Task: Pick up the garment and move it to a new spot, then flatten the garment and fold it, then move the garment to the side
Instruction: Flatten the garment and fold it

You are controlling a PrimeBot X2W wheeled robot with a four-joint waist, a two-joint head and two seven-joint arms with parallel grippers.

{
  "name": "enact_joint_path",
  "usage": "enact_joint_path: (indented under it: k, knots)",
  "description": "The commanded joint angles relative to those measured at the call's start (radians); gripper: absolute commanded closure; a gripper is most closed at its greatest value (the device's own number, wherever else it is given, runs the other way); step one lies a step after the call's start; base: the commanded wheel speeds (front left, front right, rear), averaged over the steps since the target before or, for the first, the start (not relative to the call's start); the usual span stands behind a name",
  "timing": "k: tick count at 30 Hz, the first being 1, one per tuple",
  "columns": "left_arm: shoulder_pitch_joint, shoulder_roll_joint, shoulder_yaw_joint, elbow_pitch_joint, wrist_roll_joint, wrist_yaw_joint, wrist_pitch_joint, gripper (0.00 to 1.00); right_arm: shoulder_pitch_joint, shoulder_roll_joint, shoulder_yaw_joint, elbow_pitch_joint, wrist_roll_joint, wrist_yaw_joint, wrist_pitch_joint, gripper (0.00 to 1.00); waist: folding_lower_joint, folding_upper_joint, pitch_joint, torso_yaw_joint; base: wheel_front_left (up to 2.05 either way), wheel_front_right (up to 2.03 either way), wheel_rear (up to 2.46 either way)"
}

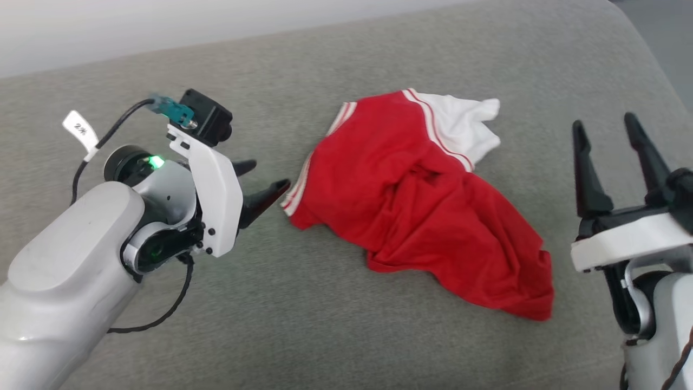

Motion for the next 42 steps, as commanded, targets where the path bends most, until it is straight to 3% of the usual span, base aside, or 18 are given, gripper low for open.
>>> enact_joint_path:
  k: [1,19,20,25,30,37,42]
  knots:
    - [-0.015,-0.003,-0.008,0.020,-0.002,-0.003,0.019,0.00,0.010,0.008,0.004,-0.010,-0.003,0.000,-0.010,0.00,0.0000,0.0000,0.016,-0.027,0.00,0.00,0.00]
    - [-0.025,-0.073,-0.081,0.256,-0.041,0.042,0.196,0.00,0.012,0.055,0.040,-0.023,0.020,0.000,-0.045,0.00,0.0000,0.0000,0.078,-0.109,0.00,0.00,0.00]
    - [-0.028,-0.081,-0.087,0.275,-0.037,0.041,0.201,1.00,0.008,0.054,0.041,-0.018,0.018,0.000,-0.047,0.00,0.0000,0.0000,0.080,-0.109,0.00,0.00,0.00]
    - [-0.032,-0.085,-0.085,0.298,-0.050,0.040,0.215,1.00,0.006,0.057,0.035,-0.013,0.022,0.000,-0.051,0.00,0.0000,0.0000,0.080,-0.096,0.00,0.00,0.00]
    - [-0.046,-0.042,-0.055,0.294,-0.057,0.051,0.211,1.00,0.020,0.048,0.011,-0.017,0.014,0.000,-0.048,0.00,0.0000,0.0000,0.065,-0.057,0.00,0.00,0.00]
    - [-0.041,0.057,-0.004,0.253,-0.068,0.079,0.175,1.00,0.049,0.037,-0.014,-0.036,0.013,0.000,-0.024,0.00,0.0000,0.0000,0.032,0.003,0.00,0.00,0.00]
    - [-0.020,0.143,0.026,0.234,-0.067,0.124,0.159,1.00,0.064,0.033,-0.017,-0.051,0.016,0.000,-0.007,0.00,0.0000,0.0000,0.008,0.030,0.00,0.00,0.00]
